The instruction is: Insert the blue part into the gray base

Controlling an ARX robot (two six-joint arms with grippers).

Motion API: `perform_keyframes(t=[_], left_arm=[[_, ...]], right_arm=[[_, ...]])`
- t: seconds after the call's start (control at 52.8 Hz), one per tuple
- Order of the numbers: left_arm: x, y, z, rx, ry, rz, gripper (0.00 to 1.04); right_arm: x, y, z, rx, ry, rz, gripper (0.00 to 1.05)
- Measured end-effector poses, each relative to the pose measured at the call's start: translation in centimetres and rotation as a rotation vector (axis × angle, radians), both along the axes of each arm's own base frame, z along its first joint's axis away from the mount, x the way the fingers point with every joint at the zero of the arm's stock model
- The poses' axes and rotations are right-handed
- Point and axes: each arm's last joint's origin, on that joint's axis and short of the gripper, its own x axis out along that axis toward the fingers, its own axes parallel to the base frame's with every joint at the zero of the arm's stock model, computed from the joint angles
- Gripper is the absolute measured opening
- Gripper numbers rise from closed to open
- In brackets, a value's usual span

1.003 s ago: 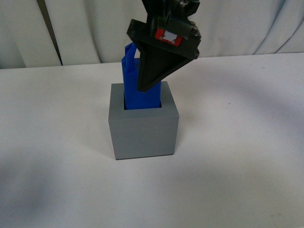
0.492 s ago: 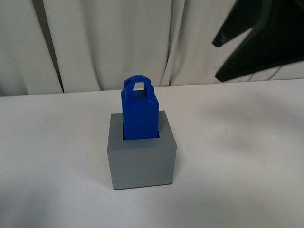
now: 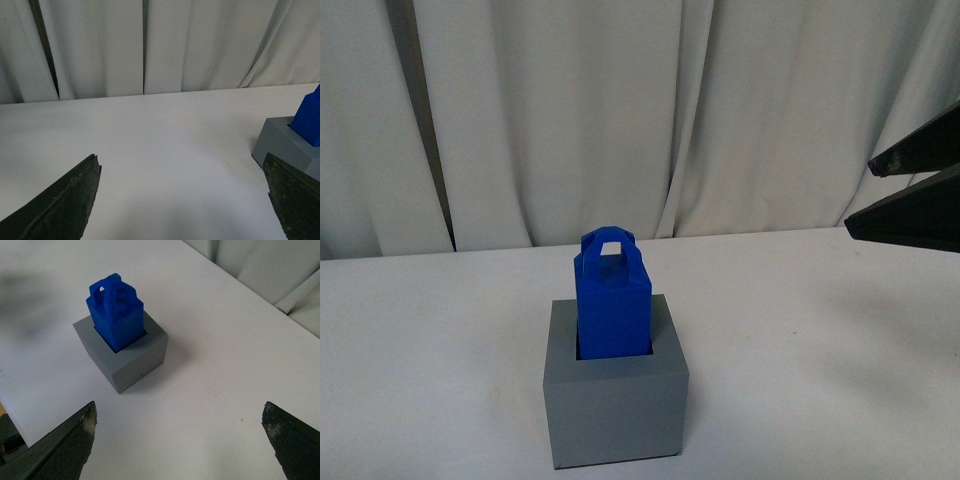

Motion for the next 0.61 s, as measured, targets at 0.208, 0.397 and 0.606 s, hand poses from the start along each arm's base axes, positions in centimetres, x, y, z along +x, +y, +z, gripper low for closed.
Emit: perform_keyframes(t=[0.208, 0.397, 0.606], left_arm=[[0.0, 0.0, 0.0, 0.0, 0.0, -0.001, 0.99], [0.0, 0.0, 0.0, 0.0, 0.0, 0.001, 0.99], [0.0, 0.0, 0.0, 0.0, 0.0, 0.0, 0.99]], right_arm=[[-1.6, -0.1, -2.4, 0.042, -0.329, -0.677, 0.72], [-5.6, -1.8, -4.3, 0.329, -0.472, -0.956, 0.42], [-9.6, -3.0, -7.8, 0.364, -0.422, -0.944, 0.02]])
